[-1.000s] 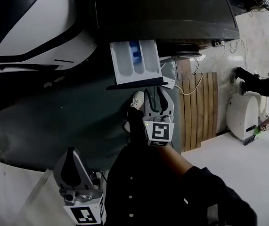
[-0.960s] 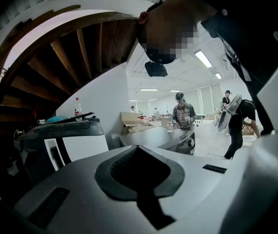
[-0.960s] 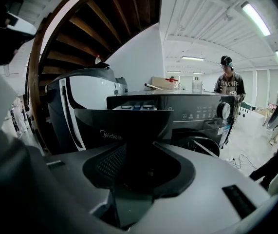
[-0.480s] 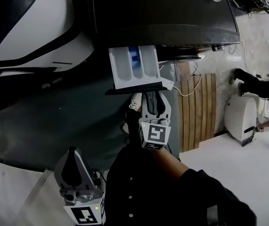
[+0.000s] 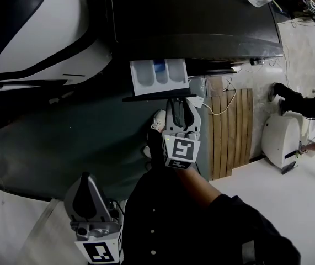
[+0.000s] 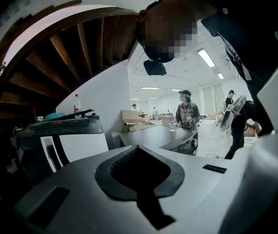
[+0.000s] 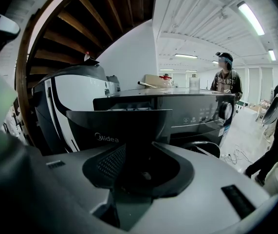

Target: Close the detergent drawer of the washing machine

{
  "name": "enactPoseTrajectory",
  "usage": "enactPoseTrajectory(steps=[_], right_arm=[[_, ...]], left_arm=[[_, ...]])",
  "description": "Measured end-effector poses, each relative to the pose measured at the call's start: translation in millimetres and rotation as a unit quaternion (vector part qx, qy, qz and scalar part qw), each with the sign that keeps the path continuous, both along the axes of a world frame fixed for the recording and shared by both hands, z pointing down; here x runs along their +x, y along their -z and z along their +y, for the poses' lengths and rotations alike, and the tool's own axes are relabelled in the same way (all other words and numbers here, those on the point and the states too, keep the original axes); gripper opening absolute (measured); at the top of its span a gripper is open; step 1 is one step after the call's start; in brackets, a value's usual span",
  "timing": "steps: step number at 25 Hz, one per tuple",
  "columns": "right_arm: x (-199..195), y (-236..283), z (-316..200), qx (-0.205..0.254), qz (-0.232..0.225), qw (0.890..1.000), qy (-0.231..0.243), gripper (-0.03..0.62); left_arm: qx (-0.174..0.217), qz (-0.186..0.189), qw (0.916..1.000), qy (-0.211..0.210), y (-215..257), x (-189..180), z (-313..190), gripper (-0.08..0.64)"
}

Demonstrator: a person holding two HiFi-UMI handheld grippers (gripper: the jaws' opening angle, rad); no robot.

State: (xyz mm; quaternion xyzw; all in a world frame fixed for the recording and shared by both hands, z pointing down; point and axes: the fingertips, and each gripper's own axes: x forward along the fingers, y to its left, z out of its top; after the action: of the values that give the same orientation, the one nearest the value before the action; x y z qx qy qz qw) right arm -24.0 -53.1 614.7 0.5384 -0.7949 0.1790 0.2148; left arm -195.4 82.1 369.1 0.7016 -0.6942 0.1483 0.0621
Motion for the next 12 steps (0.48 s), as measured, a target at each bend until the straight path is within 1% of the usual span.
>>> enactPoseTrajectory(steps=[2,12], right_arm=[[-2.9,5.4,-10.0,0.002,0.009,1.0,-0.003,0.172],[-21.0,7.4,-41.9,0.012,-0.012,1.0,-0.006,0.17]], left_arm=[[-0.003,0.005,1.0,0.003,-1.2,-1.2,-0.1,0.014],[-0.014,0.013,0.9997,0.014,-8.6,-10.6,-7.8,0.013]])
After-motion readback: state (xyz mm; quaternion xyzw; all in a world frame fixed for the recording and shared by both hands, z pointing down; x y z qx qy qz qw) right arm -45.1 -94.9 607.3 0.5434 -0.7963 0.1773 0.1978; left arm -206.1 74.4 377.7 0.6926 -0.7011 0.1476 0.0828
